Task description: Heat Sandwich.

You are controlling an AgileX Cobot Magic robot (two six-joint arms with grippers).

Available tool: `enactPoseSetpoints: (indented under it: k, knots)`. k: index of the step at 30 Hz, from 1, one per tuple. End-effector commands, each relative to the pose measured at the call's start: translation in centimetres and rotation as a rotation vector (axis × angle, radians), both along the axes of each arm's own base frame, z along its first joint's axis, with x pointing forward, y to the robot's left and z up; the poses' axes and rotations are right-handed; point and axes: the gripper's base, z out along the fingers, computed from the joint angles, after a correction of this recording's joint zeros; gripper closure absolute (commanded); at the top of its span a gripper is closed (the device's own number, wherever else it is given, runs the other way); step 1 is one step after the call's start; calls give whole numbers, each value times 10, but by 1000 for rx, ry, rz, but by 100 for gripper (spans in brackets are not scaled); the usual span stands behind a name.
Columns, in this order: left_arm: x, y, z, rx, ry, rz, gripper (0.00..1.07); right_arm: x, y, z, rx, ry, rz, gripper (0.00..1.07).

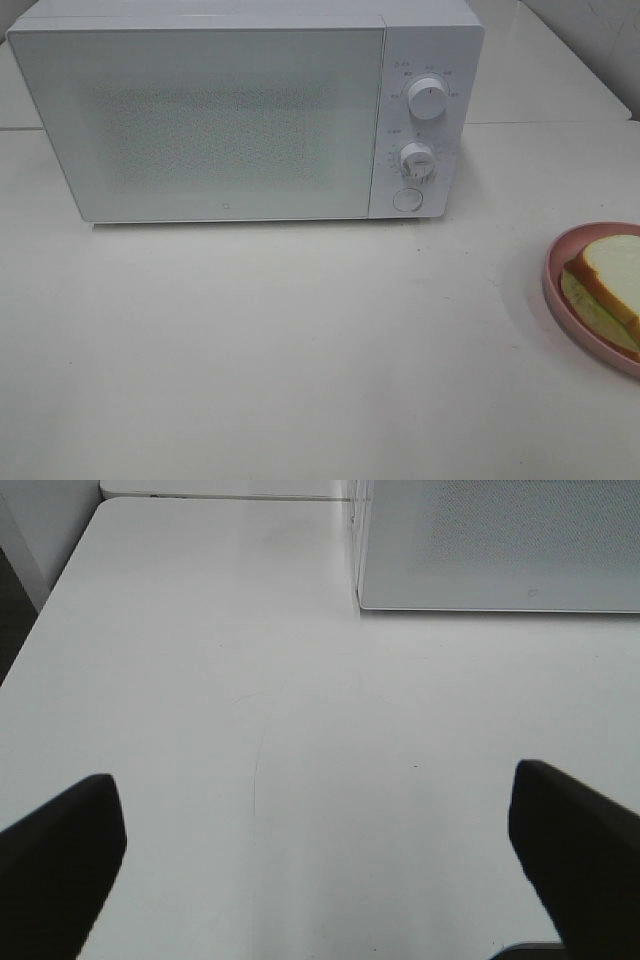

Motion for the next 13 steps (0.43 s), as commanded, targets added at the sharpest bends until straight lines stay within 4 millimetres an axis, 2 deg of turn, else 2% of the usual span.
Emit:
enactPoseSetpoints:
  k: [1,13]
  knots:
    - [-4,-1,0,-9,-37,-3,6,-3,0,1,-4,-36,-8,31]
    - [-4,-1,0,-9,-37,-3,6,-3,0,1,-4,-36,-8,32]
